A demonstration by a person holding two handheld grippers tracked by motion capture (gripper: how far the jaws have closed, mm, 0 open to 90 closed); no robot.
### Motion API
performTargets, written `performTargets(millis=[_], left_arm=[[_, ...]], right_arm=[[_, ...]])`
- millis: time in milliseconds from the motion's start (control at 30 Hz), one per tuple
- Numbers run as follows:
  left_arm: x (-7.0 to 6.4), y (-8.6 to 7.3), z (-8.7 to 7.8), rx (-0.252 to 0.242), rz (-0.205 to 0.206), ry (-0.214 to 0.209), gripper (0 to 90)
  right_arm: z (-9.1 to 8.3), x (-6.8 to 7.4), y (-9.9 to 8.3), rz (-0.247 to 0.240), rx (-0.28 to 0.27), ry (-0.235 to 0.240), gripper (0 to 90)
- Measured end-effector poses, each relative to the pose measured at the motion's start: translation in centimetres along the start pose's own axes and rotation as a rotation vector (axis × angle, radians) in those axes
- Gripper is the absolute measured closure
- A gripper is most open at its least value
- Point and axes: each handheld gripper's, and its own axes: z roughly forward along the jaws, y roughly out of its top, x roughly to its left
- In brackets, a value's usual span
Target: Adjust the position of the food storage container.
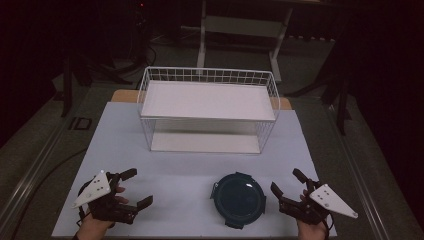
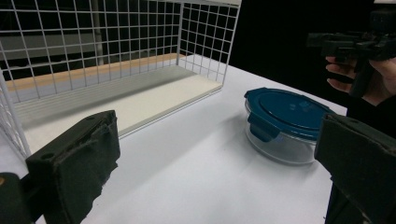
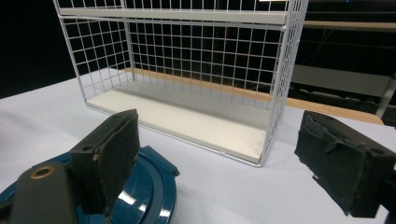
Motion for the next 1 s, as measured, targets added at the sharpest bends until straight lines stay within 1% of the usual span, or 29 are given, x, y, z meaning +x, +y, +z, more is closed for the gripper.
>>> performTargets(millis=[133, 233, 333, 367, 400, 433, 467, 600, 700, 767, 833, 867, 933, 1000], left_arm=[[-0.1, 0.0, 0.0, 0.001, 0.005, 0.000, 0.5], [-0.2, 0.1, 0.0, -0.001, 0.008, -0.001, 0.5], [-0.2, 0.1, 0.0, -0.001, 0.008, -0.001, 0.5], [-0.1, 0.1, 0.0, -0.002, 0.010, 0.000, 0.5], [-0.1, 0.1, 0.0, -0.003, 0.010, 0.001, 0.5], [-0.1, 0.1, -0.1, -0.002, 0.010, 0.001, 0.5], [-0.1, 0.1, -0.1, -0.002, 0.011, 0.001, 0.5], [-0.1, 0.1, -0.1, -0.003, 0.013, 0.001, 0.5], [-0.1, 0.1, -0.1, -0.004, 0.013, -0.001, 0.5], [-0.2, 0.2, 0.0, -0.001, 0.018, 0.000, 0.5], [-0.2, 0.2, 0.0, -0.001, 0.018, -0.001, 0.5], [-0.2, 0.2, 0.0, -0.001, 0.018, -0.001, 0.5], [-0.1, 0.1, 0.0, -0.002, 0.017, -0.002, 0.5], [-0.1, 0.1, 0.0, -0.003, 0.016, -0.002, 0.5]], right_arm=[[0.0, 0.0, 0.0, 0.015, 0.005, 0.015, 13.8], [0.0, 0.0, 0.3, 0.039, 0.008, 0.030, 13.8], [-0.1, 0.3, 0.7, 0.046, 0.016, 0.029, 13.8], [-0.4, 0.8, 1.4, 0.032, 0.012, 0.040, 13.8], [-0.5, 1.1, 1.8, 0.020, 0.008, 0.043, 13.7], [-0.6, 1.5, 2.0, 0.005, 0.003, 0.035, 13.7], [-0.7, 1.7, 2.3, 0.000, -0.005, 0.039, 13.5], [-1.0, 2.2, 3.2, 0.004, -0.017, 0.063, 13.4], [-1.1, 2.5, 3.7, 0.019, -0.010, 0.085, 13.3], [-1.1, 2.7, 4.0, 0.027, -0.008, 0.090, 12.9], [-1.0, 3.2, 4.4, 0.013, 0.013, 0.091, 12.9], [-0.9, 3.4, 4.5, 0.008, 0.016, 0.100, 12.8], [-0.7, 3.7, 4.6, 0.014, 0.031, 0.153, 12.8], [-0.4, 4.2, 4.6, 0.013, 0.046, 0.177, 13.0]])
